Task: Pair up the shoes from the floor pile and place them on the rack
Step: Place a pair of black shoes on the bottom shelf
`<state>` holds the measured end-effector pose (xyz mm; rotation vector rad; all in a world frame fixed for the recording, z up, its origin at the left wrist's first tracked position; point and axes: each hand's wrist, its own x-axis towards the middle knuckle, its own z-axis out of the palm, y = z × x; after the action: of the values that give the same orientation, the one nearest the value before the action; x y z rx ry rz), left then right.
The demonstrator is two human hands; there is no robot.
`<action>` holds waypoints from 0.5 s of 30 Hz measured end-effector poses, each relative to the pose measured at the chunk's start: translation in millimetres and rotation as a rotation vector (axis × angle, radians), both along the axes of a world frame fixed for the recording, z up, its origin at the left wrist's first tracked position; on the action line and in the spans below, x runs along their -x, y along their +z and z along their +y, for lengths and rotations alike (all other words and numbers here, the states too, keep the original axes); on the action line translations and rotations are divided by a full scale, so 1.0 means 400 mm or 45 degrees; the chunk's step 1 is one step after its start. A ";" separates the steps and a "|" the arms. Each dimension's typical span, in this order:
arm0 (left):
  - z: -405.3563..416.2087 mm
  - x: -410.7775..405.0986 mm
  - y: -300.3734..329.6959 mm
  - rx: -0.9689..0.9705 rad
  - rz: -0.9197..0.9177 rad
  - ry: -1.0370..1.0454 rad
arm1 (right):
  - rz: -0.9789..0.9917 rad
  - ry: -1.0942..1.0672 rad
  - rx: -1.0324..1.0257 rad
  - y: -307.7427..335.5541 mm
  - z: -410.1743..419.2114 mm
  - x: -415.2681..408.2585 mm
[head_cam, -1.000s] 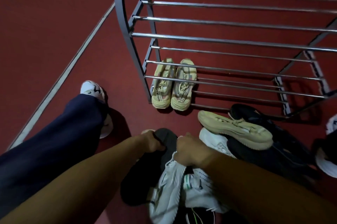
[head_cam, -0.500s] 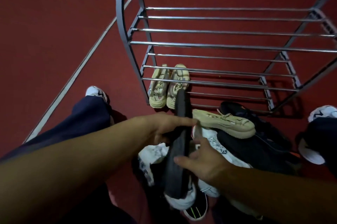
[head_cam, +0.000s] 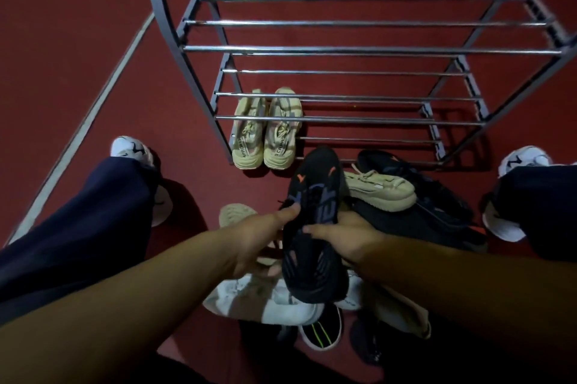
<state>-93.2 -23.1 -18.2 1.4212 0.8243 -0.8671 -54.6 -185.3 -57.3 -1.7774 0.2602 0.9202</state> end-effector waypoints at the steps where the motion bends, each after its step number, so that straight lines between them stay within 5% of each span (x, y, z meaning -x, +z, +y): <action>1: -0.005 0.004 -0.017 0.060 0.007 -0.002 | 0.019 0.007 0.008 0.002 0.001 -0.005; 8: -0.024 0.000 -0.072 0.270 0.109 0.114 | 0.054 0.086 -0.032 0.023 -0.027 -0.017; 15: -0.123 -0.071 -0.069 0.195 -0.112 0.217 | -0.648 -0.115 0.889 0.005 -0.234 -0.201</action>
<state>-64.9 -72.2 -45.6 1.2273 0.7834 -0.7171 25.8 -279.1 -55.2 -2.5447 0.3513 0.2854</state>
